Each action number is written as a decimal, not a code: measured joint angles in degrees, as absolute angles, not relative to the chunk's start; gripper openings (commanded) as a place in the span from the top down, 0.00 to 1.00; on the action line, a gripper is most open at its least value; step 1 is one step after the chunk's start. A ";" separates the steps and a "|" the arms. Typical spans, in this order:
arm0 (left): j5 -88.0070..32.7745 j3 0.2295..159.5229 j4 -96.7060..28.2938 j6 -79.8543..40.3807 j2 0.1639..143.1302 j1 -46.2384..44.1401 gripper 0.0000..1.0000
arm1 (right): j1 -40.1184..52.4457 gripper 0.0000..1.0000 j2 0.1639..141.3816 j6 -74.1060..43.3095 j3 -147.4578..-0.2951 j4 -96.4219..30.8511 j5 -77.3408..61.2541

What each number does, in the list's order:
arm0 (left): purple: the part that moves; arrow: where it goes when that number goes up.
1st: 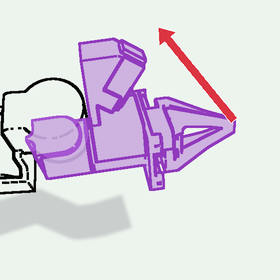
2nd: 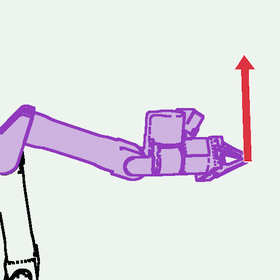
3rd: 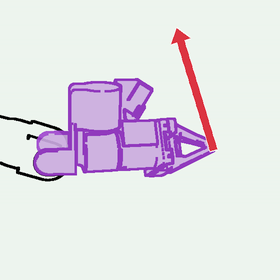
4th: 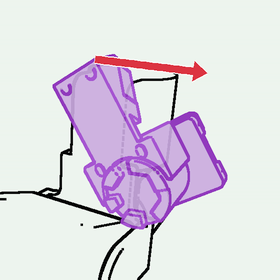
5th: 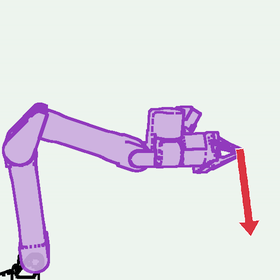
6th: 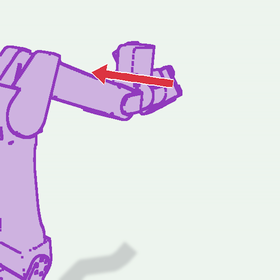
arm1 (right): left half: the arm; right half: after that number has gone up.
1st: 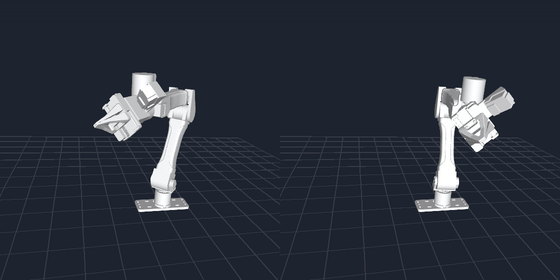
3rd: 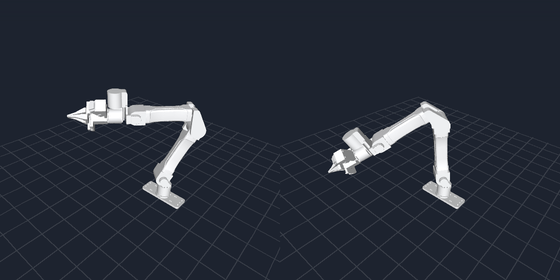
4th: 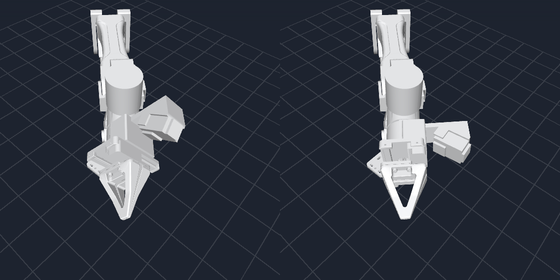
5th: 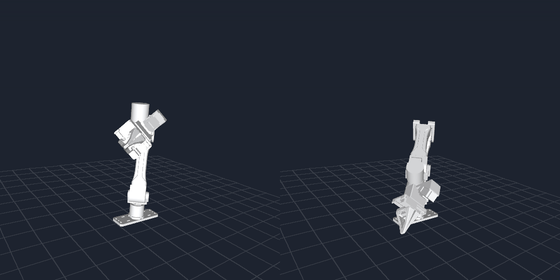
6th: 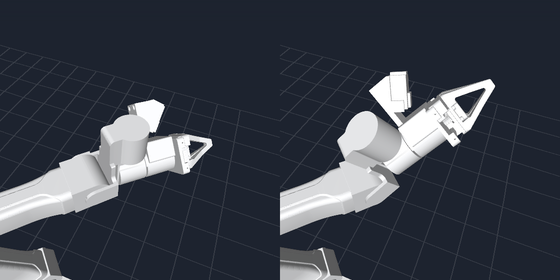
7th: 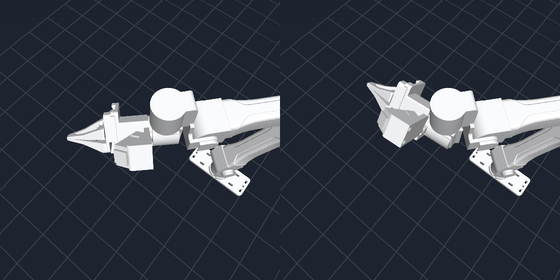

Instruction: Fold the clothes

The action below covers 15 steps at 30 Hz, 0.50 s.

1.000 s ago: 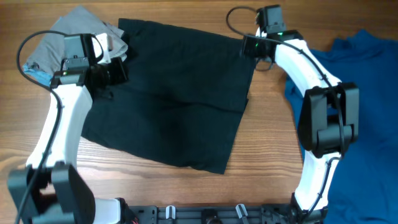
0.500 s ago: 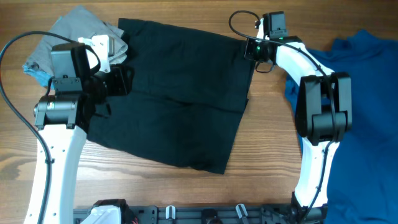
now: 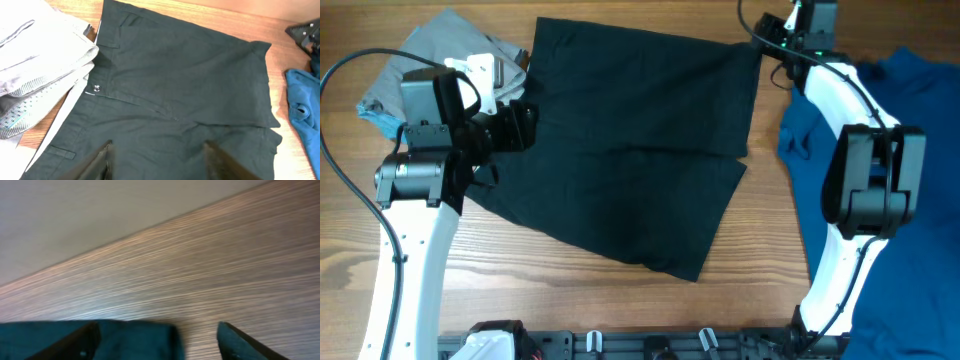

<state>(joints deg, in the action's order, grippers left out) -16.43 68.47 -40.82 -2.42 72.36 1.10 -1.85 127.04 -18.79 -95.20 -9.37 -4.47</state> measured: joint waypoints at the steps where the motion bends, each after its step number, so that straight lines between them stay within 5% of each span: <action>1: -16.40 68.47 -40.73 -2.52 72.36 1.10 0.34 | -3.29 0.15 126.06 -18.68 -94.96 -15.18 -5.48; 5: -16.43 68.47 -39.79 -2.37 72.38 1.10 0.32 | -6.63 0.36 117.10 -18.17 -94.85 -36.58 -16.64; 7: -16.43 68.47 -39.86 -2.39 72.38 1.10 0.30 | -5.39 0.30 112.46 -17.85 -95.55 -47.33 -20.18; 8: -16.40 68.47 -39.92 -2.39 72.38 1.10 0.30 | -3.68 0.17 111.77 -17.06 -95.64 -51.79 -21.26; 11: -16.43 68.47 -40.25 -2.39 72.38 1.10 0.29 | 1.32 0.18 113.32 -16.23 -90.85 -51.44 -19.29; 12: -16.40 68.47 -40.34 -2.39 72.38 1.10 0.29 | 2.61 0.21 114.28 -16.40 -88.18 -50.33 -17.72; 13: -16.43 68.47 -40.58 -2.37 72.38 1.10 0.28 | 3.31 0.39 116.14 -16.40 -84.27 -48.80 -15.86; 15: -16.43 68.47 -41.25 -2.37 72.38 1.10 0.29 | 3.07 0.40 117.08 -16.60 -81.47 -46.39 -14.48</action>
<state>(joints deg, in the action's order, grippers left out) -16.43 68.47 -41.25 -2.37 72.38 1.10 3.07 117.08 -16.60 -81.47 -46.39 -14.48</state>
